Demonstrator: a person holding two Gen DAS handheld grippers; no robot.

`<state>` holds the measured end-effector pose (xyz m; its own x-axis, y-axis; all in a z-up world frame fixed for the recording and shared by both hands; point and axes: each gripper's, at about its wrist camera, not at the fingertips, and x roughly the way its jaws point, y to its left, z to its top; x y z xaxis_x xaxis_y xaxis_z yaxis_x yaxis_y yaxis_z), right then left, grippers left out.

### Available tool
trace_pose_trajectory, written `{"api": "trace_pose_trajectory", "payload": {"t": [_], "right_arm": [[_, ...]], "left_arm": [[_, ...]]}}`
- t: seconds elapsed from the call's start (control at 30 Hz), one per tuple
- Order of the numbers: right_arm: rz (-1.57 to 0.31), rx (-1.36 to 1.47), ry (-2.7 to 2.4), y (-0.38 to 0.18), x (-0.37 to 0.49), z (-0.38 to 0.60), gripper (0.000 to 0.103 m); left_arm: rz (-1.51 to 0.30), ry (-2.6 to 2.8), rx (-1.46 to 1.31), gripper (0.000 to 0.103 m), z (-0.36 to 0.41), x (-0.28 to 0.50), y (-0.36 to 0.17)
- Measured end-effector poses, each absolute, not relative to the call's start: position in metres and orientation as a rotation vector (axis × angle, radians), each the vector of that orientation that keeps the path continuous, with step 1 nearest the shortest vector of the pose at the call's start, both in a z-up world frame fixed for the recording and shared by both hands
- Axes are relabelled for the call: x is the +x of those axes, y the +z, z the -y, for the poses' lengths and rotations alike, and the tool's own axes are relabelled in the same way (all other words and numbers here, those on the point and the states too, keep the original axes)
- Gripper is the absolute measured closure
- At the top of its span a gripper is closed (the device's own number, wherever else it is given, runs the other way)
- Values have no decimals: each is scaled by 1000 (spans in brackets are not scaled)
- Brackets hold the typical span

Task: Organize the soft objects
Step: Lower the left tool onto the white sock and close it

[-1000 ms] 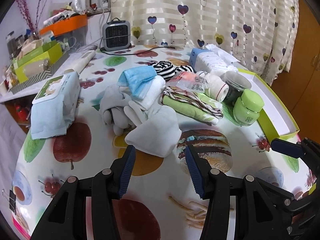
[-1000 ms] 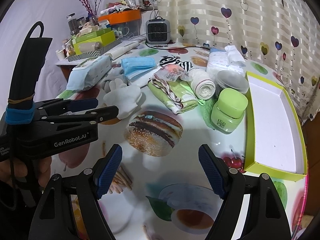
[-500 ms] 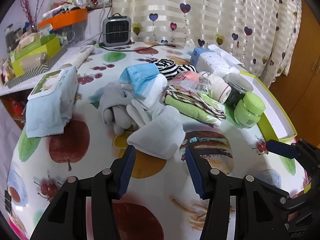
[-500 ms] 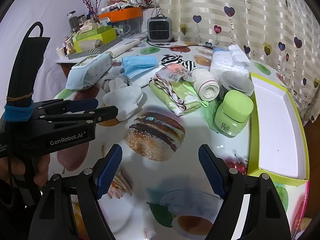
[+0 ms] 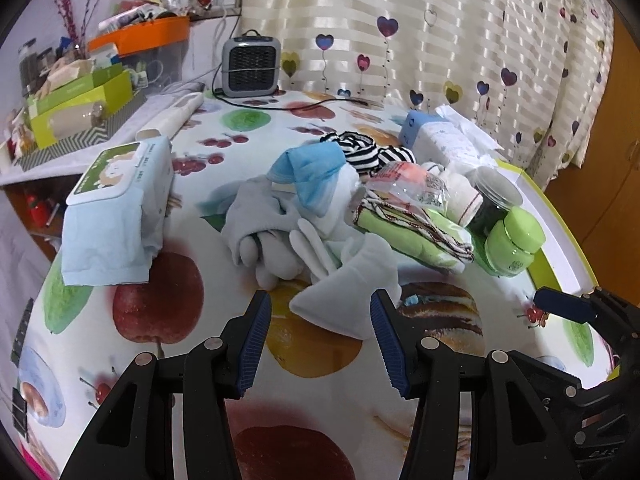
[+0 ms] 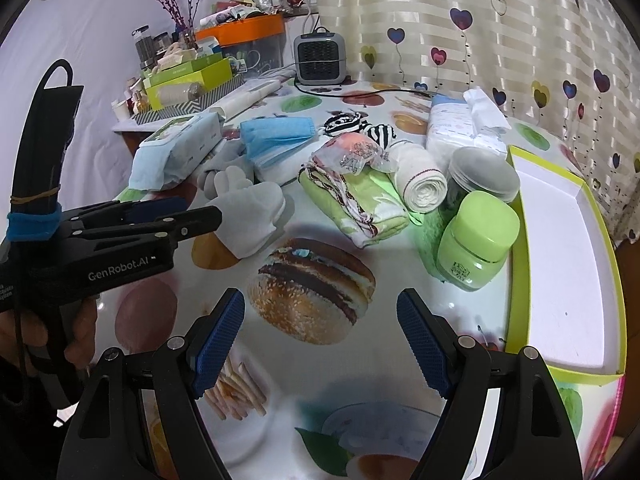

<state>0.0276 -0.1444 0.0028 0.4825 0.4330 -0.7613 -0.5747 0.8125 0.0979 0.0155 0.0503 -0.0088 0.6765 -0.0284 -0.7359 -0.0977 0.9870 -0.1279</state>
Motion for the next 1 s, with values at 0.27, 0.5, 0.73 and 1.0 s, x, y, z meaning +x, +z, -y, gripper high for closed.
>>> {"api": "trace_pose_trajectory", "payload": {"t": [0.27,0.5,0.73,1.0], "right_arm": [[-876,-180,616,1,30,142,24],[-880,-178,611,-2,35,143,24],[-874,-180,605,0,45,142,24],[-865,-183,591,11,66,132,24]], "left_arm": [[-832,-15,-172,52,-41,28,-13],[-861,-22,-175,51,-38,45,-26],[-859,-48,-198,66,-38,50,-34],[-825,-100,-243,80,-48,40,-29]]}}
